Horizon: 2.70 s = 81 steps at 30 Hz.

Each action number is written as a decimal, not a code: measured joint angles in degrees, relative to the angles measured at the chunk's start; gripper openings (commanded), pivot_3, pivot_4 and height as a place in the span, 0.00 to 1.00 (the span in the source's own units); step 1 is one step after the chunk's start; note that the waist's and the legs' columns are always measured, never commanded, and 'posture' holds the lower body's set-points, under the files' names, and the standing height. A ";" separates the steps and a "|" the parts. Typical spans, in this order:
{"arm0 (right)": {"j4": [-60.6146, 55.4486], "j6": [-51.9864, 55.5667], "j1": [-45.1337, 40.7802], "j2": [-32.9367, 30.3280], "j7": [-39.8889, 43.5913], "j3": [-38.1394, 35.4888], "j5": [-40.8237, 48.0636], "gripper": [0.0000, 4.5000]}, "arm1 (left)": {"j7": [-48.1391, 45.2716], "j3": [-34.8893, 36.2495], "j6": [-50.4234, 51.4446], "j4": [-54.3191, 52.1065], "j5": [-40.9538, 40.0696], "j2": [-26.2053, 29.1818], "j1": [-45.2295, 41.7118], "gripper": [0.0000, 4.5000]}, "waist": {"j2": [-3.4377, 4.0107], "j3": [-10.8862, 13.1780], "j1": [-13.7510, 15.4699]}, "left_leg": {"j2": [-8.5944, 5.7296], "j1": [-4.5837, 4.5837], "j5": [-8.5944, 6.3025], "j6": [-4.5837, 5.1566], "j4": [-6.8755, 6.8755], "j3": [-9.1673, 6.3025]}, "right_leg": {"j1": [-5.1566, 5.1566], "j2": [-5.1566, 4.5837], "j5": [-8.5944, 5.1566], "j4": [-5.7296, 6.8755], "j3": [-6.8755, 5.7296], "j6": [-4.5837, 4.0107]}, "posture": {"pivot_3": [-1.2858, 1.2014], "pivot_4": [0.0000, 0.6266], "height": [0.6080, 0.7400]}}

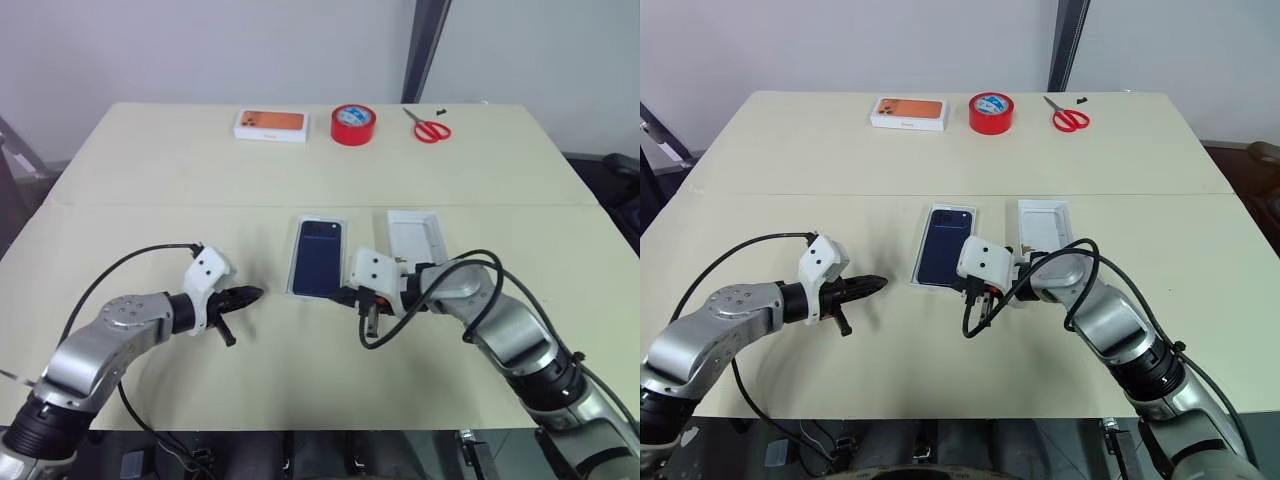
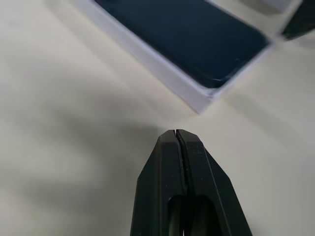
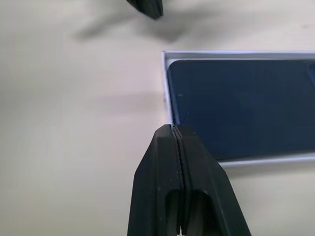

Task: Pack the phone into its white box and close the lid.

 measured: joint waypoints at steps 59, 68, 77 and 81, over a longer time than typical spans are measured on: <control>8.70 9.65 -2.18 8.06 -9.00 -3.71 9.16 0.00 | -3.07 2.57 0.23 -2.09 3.08 -3.97 2.31 0.01 | 0.01 -0.02 -0.20 | 0.00 0.03 -0.01 0.03 0.00 0.00 | 0.00 0.01 0.03 0.09 -0.02 0.05 | 0.52 0.24 0.88; 10.19 10.47 -2.23 10.13 -10.82 -5.40 10.06 0.00 | -2.67 2.65 0.28 -2.05 3.22 -4.54 2.17 0.01 | 0.02 -0.03 -0.13 | -0.01 0.03 -0.01 0.03 0.01 0.00 | 0.01 0.01 0.03 0.11 -0.02 0.05 | 0.52 0.24 0.88; 8.74 10.84 -6.29 5.47 -11.23 -8.44 10.57 0.00 | 5.81 6.15 6.57 6.34 4.40 -10.25 -9.06 0.01 | 0.01 -0.03 -0.03 | -0.02 0.01 -0.02 0.05 0.04 0.01 | -0.01 0.08 0.04 0.13 -0.04 0.08 | 0.52 0.24 0.88; 10.50 9.91 -8.46 3.85 -12.04 -6.74 7.72 0.00 | 6.06 2.21 7.64 10.85 8.08 -11.02 -12.98 0.01 | 0.00 -0.03 0.01 | -0.03 0.01 -0.01 0.05 0.05 0.02 | -0.01 0.10 0.04 0.13 -0.03 0.08 | 0.52 0.24 0.88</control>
